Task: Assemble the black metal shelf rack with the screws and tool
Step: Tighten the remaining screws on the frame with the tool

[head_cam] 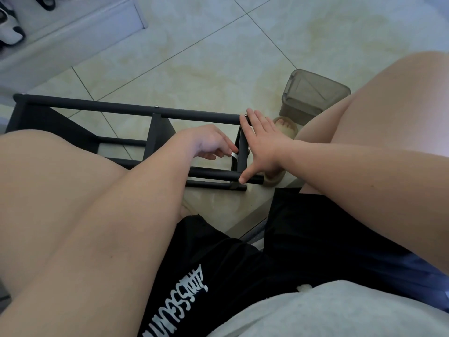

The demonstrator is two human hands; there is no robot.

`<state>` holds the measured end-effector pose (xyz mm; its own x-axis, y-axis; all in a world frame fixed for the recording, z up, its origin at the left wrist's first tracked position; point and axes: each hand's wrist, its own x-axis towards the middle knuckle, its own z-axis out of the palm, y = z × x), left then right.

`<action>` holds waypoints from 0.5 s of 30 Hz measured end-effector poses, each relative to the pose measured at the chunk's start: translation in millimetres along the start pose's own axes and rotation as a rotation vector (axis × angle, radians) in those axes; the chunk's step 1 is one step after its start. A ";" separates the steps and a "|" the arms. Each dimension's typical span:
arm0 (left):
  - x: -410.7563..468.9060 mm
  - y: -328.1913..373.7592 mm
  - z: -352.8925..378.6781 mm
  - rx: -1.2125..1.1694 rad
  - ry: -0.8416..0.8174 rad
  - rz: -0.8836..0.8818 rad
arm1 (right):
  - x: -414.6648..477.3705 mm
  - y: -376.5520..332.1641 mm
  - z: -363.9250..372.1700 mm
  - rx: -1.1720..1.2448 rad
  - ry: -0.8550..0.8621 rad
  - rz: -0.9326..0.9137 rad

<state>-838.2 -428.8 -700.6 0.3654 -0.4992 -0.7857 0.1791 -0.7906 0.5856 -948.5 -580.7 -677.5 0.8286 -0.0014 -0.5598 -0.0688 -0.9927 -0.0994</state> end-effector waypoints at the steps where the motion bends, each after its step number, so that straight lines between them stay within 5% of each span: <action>1: 1.1 -0.9 1.3 -0.023 0.017 0.022 | 0.2 0.2 0.3 0.001 0.000 0.000; 6: 5.8 -6.4 6.6 -0.224 0.158 0.106 | 0.3 1.0 1.1 -0.002 0.006 -0.003; 15: 4.4 -5.3 12.0 -0.440 0.096 -0.084 | 0.5 0.7 1.3 0.007 0.010 -0.002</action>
<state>-848.5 -431.1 -709.6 0.4126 -0.3882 -0.8241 0.5754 -0.5903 0.5661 -948.8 -581.2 -678.8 0.8341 -0.0009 -0.5516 -0.0714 -0.9918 -0.1063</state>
